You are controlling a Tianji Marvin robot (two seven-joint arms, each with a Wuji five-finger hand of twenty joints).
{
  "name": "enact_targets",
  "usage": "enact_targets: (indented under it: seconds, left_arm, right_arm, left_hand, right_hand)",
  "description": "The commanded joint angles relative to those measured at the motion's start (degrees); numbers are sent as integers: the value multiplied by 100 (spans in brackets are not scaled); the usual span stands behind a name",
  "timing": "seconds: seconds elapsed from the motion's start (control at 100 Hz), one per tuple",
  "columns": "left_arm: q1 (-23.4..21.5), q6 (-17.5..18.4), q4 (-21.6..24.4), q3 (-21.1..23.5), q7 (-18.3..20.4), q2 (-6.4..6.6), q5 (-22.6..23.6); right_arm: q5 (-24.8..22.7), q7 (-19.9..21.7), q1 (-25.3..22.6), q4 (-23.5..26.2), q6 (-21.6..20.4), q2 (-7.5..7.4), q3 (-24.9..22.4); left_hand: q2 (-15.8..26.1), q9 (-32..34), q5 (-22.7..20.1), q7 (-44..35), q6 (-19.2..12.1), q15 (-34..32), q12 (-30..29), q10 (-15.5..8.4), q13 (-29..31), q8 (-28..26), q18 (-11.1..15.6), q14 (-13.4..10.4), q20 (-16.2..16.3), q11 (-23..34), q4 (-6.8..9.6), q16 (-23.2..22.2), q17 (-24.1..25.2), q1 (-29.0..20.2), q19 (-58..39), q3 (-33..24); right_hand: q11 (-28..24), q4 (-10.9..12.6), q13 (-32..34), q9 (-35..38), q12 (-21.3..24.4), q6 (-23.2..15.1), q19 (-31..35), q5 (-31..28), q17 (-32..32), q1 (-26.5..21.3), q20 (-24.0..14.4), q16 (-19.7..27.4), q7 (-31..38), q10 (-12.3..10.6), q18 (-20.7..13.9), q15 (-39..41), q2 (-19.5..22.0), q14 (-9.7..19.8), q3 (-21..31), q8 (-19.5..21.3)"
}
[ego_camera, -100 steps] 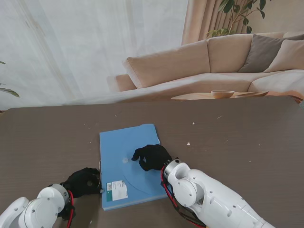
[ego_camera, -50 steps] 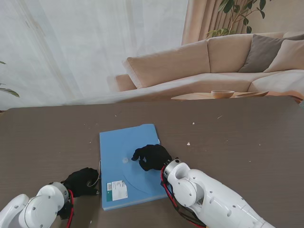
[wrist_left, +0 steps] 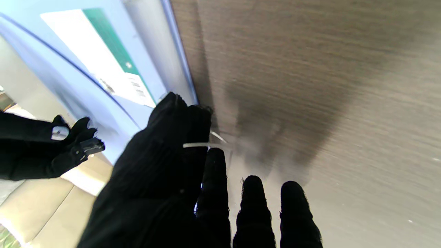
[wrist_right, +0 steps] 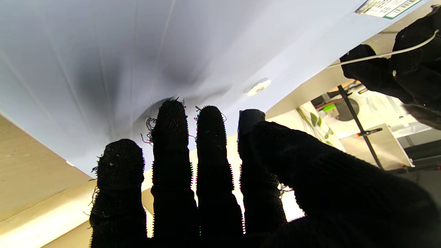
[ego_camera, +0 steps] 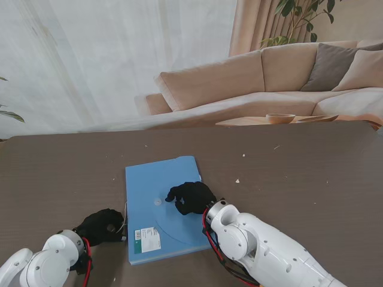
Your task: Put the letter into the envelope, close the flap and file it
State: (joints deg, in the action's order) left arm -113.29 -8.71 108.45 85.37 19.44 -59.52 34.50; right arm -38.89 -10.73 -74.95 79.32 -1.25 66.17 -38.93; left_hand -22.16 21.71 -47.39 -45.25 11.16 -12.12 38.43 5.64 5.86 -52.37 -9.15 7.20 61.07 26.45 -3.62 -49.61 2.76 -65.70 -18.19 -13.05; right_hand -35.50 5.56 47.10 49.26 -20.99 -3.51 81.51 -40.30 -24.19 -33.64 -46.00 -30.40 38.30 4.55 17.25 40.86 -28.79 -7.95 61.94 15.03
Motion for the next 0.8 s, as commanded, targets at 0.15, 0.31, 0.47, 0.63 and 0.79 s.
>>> enact_targets:
  seconds: [0.15,0.31,0.47,0.63,0.79]
  left_arm:
    - [-70,68,104,54,-95,-93,-412]
    - [-68,108,132,61,-264,-134,-570]
    - [-49,155,174,61,-350,-158,-697]
    - [-14,205,226,30,-432,-179,-833]
    - [108,123,225,-110,-433,-178,-852]
  right_arm:
    - [-223,106,-20,53,97,-34,52]
    - [-639,26,-3,125,257,-94,96]
    - [-996,194,136,172,290,-196,226]
    - [-1110,454,378,67,250,-256,487]
    - [-1052,554,519,-80,216,-255,662]
  left_hand:
    - [298,69,-272,110,253,-351,14,-13,-189,380,15,-77,113,219,98,-63,58,-492,14,163]
    - [314,25,-262,74,284,-477,32,68,-264,355,17,-94,112,248,120,-26,65,-471,21,154]
    - [305,-1,-263,73,264,-488,45,73,-295,369,36,-100,114,266,118,25,70,-468,25,147]
    - [295,3,-324,215,51,-508,46,-5,-304,608,52,-92,130,272,100,83,70,-439,28,253]
    - [294,23,-401,367,-43,-525,40,-22,-305,947,58,-109,150,280,148,110,44,-479,24,349]
  right_hand:
    - [-1419,-26,-977,-749,-1741,-332,620,-175,133,181,-478,-1115,-491,-74,-491,1780,-153,22,75,-201]
    - [-1984,-169,-1356,-1089,-2716,-477,973,-129,295,316,-827,-1678,-521,-223,-702,2498,-136,202,33,-258]
    - [-104,237,-2244,-1617,-931,-855,-647,-46,1323,453,-334,-174,-308,-338,-532,-35,406,232,-532,-393]
    - [722,345,-2585,-1872,63,-1272,-1899,152,1865,452,218,707,-492,-602,-512,-1466,641,410,-879,-238]
    - [773,370,-2557,-1823,145,-1357,-1941,170,1874,441,227,739,-479,-620,-510,-1527,646,412,-924,-207]
